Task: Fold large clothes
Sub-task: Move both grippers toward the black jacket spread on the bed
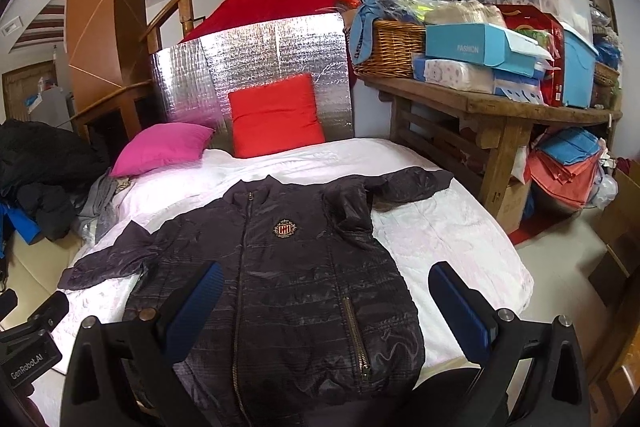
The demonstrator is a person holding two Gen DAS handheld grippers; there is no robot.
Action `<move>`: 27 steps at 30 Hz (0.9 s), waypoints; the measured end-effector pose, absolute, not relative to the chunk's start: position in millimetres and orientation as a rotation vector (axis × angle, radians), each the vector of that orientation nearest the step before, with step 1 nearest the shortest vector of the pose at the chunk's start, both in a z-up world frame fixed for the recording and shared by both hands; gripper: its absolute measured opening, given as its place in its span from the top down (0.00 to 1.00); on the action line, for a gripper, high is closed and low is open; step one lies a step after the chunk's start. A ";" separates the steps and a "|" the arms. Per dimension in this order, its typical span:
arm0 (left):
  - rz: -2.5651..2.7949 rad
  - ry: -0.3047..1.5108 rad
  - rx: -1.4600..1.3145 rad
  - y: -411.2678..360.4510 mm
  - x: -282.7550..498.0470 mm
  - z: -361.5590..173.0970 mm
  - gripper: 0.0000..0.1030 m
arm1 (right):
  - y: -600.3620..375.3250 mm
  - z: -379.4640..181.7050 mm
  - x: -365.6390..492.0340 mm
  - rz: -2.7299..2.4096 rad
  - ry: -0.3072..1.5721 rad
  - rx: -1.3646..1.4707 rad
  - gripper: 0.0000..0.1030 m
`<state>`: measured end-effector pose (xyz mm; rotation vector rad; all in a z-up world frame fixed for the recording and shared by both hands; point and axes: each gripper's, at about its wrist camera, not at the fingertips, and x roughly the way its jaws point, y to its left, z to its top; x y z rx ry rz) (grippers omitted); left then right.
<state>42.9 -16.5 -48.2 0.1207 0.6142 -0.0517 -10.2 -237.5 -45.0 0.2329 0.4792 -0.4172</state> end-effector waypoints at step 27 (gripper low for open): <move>-0.053 0.672 0.135 -30.5 79.8 -74.4 0.00 | -245.9 -67.5 27.7 -0.420 0.533 0.199 0.00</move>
